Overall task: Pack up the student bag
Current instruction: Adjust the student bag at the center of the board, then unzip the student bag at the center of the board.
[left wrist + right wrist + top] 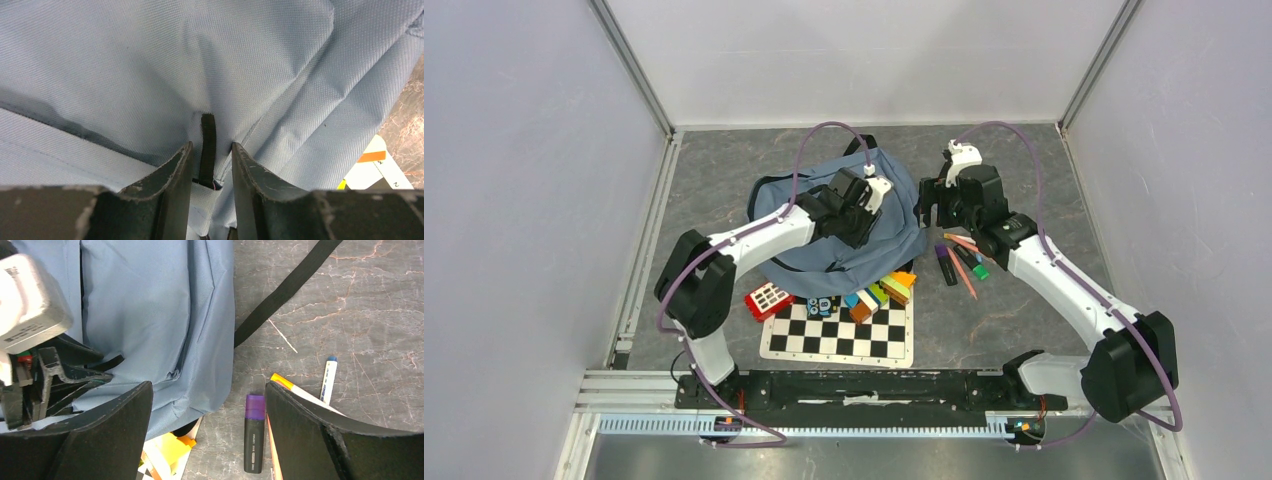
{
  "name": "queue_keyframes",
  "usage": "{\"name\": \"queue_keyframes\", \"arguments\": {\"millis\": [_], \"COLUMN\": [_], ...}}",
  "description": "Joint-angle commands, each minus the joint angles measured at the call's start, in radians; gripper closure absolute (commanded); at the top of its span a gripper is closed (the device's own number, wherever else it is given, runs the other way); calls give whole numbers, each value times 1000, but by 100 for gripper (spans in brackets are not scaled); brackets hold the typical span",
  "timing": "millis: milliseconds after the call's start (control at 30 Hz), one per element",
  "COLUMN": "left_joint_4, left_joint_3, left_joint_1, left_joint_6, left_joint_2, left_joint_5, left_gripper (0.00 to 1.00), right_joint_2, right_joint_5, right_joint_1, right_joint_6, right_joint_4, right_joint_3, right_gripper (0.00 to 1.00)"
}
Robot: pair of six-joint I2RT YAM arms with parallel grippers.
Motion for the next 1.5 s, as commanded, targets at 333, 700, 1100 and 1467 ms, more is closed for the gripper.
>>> {"name": "queue_keyframes", "arguments": {"millis": [333,700,1100,1467], "left_joint_4": [-25,-22,-22,8], "left_joint_3": [-28,-21,-13,6], "left_joint_1": [-1,-57,-70,-70], "left_joint_6": [65,108,141,120], "left_joint_2": [-117,-78,-13,19], "left_joint_5": [-77,-118,-240,-295], "left_gripper": [59,60,70,85], "right_joint_2": [-17,-18,-15,0], "right_joint_5": [-15,-16,-18,-27], "right_joint_1": [-3,-2,-2,-3], "right_joint_6": [15,15,16,9], "right_joint_4": [37,37,38,41], "right_joint_3": [-12,-16,-16,-11], "right_gripper": [14,14,15,16]}}
